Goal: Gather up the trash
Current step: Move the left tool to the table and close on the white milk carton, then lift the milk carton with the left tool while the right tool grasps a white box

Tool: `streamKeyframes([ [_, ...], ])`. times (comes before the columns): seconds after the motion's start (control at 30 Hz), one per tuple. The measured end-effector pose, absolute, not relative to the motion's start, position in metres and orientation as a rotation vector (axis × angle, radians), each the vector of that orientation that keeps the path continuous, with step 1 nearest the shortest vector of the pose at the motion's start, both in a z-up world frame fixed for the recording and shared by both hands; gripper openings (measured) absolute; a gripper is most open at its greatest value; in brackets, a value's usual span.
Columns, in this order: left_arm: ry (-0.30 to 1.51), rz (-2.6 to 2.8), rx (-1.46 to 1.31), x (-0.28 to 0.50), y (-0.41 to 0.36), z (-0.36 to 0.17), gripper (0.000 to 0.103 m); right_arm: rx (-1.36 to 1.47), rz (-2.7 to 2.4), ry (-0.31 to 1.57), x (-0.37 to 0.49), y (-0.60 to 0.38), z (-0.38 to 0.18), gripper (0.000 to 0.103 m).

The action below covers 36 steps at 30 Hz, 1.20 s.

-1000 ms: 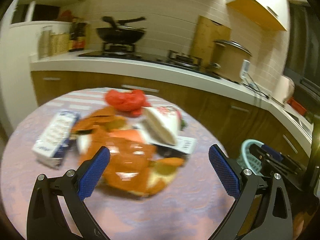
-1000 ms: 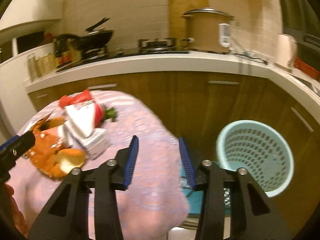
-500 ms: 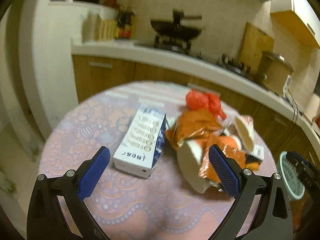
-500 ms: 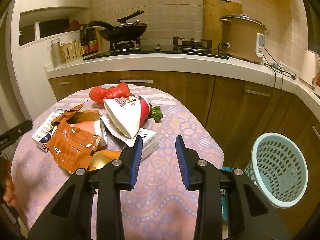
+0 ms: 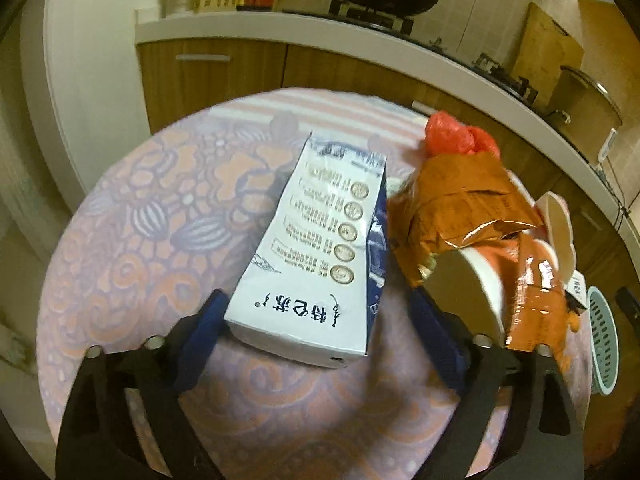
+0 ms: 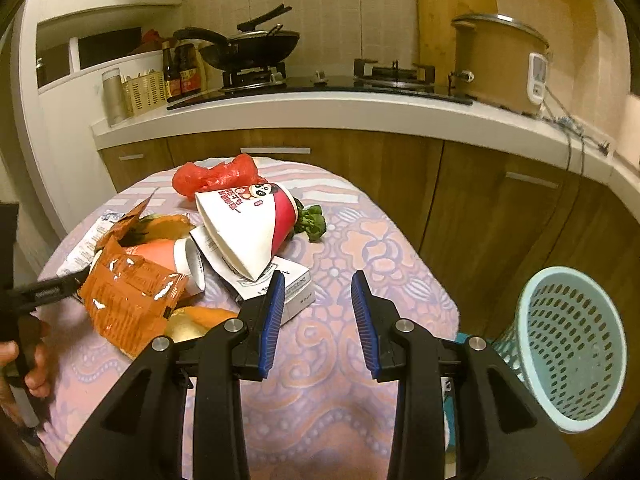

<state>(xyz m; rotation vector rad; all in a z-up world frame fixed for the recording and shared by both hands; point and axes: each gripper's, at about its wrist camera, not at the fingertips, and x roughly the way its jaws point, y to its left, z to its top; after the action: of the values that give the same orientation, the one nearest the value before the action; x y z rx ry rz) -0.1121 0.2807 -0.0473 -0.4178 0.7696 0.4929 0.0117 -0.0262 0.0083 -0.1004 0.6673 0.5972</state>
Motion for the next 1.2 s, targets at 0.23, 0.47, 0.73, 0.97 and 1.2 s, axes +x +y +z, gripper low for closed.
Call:
streamKeyframes([
  [0.23,0.772,0.501,-0.371,-0.105,0.274,-0.048,0.061,-0.104,0.642,0.669,0.015,-0.007,0.006,0.057],
  [0.47,0.742,0.494,-0.392,-0.112,0.275,-0.047,0.061,-0.143,0.698,0.764,0.033,-0.007,-0.019,0.063],
  [0.73,0.715,0.498,-0.358,-0.116,0.268,-0.042,0.060,-0.215,0.756,0.793,0.039,0.017,-0.031,0.066],
  [0.97,0.705,0.493,-0.372,-0.117,0.269,-0.041,0.060,-0.242,0.832,0.887,0.066,0.047,-0.042,0.067],
  [1.2,0.700,0.491,-0.377,-0.118,0.270,-0.041,0.060,-0.256,0.863,0.854,0.057,0.049,-0.037,0.054],
])
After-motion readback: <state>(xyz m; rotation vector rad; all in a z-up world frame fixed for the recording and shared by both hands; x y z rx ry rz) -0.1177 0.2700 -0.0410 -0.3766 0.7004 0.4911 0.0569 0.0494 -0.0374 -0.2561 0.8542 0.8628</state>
